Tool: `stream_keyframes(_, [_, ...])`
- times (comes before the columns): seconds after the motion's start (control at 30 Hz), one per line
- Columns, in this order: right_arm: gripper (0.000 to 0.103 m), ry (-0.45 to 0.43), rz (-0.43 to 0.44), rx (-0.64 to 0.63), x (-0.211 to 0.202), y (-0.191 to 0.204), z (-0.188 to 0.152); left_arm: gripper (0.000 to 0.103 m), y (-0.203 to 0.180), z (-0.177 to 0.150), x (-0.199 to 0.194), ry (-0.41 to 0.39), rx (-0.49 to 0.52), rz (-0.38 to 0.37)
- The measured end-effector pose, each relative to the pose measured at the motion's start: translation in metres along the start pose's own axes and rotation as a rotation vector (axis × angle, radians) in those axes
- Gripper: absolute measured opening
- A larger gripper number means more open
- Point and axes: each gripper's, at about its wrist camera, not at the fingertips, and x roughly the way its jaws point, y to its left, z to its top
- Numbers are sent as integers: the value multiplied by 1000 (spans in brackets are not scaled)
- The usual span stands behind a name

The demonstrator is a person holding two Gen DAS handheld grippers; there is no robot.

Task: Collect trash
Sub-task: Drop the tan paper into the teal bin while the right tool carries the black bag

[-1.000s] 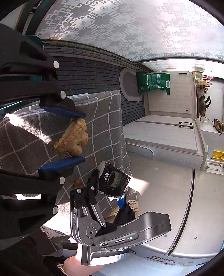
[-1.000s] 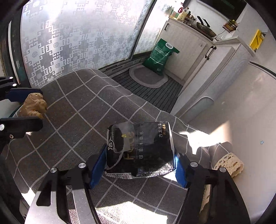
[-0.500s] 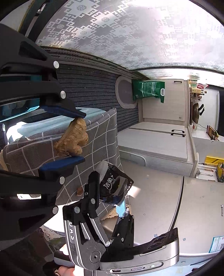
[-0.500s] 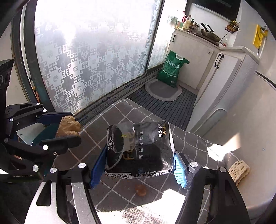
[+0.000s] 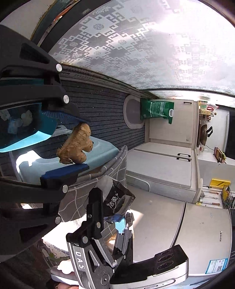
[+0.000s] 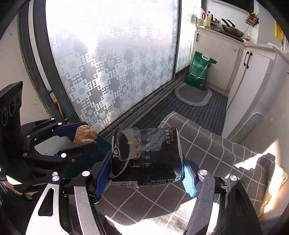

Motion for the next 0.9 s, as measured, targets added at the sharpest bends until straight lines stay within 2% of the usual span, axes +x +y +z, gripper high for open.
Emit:
stream_keyframes(0.17, [69, 3, 31, -19, 7, 24, 7, 48, 22, -11, -4, 19, -12, 48])
stream_keyframes(0.5, [69, 15, 98, -38, 23, 60, 18, 48, 53, -38, -5, 69, -48, 88])
stream_keyframes(0.9, [69, 81, 162, -56, 50, 90, 22, 48, 80, -75, 11, 175, -93, 102])
